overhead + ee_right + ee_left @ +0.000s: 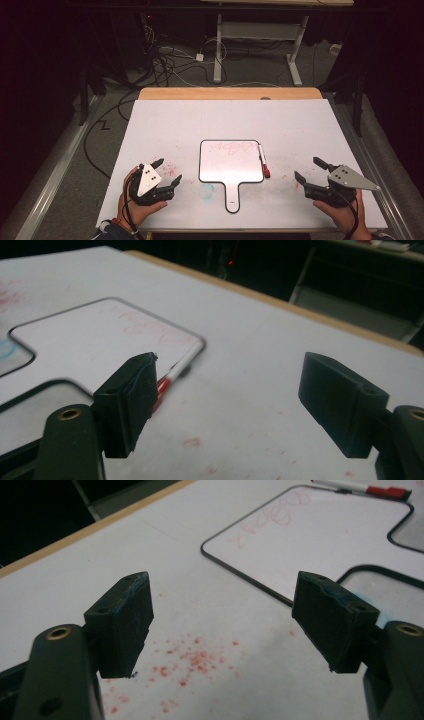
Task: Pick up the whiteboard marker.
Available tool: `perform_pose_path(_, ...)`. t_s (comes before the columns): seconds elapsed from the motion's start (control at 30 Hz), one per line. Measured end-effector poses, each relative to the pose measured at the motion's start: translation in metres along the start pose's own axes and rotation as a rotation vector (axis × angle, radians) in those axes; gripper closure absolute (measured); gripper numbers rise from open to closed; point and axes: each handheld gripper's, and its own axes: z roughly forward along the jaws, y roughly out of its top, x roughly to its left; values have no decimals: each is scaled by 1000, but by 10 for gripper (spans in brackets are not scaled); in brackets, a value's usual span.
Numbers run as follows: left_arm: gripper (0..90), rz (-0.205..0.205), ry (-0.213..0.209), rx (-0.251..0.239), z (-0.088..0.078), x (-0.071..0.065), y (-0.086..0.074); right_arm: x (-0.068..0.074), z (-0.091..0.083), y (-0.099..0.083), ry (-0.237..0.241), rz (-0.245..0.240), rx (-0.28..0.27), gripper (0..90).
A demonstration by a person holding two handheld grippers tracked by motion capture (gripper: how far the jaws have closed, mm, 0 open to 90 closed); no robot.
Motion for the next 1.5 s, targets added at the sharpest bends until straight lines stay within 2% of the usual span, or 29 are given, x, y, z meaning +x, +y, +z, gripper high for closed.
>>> perform_pose_path(0.07,233,-1,-14,13,3,-1,1,1,3,-4,17,-21,24,242)
perform_pose_path(0.23,234,0,-22,25,5,-2,-1,-2,7,-4,61,24,61,249)
perform_pose_path(0.37,234,18,-31,52,8,-3,-3,-4,13,-3,123,54,104,286)
perform_pose_path(0.43,239,7,-42,61,9,-4,-3,-4,18,-2,156,72,133,303)
perform_pose_path(0.5,240,8,-47,68,10,-4,-3,-4,21,-1,163,74,154,310)
perform_pose_path(0.53,240,13,-48,75,11,-4,-3,-4,27,0,196,87,188,340)
perform_pose_path(0.6,239,21,-56,85,14,-6,-4,-3,34,3,201,83,219,352)
perform_pose_path(0.67,240,25,-65,88,14,-6,-4,-3,42,6,226,87,253,370)
perform_pose_path(0.77,239,28,-63,93,15,-7,-4,-7,55,11,249,122,282,384)
perform_pose_path(0.83,239,29,-65,91,16,-7,-3,-10,64,16,270,166,306,395)
perform_pose_path(0.97,239,38,-68,101,17,-8,-3,-9,83,24,291,177,353,412)
perform_pose_path(1.03,239,45,-68,105,18,-8,-3,-8,94,26,309,188,393,425)
perform_pose_path(1.1,239,45,-71,106,18,-7,-4,-8,104,26,299,206,403,431)
perform_pose_path(1.2,236,44,-75,111,19,-7,-4,-8,113,28,305,203,417,438)
perform_pose_path(1.27,236,48,-75,113,19,-7,-4,-7,125,32,301,215,441,475)
perform_pose_path(1.5,236,65,-79,116,19,-9,-4,-5,140,23,307,221,527,588)
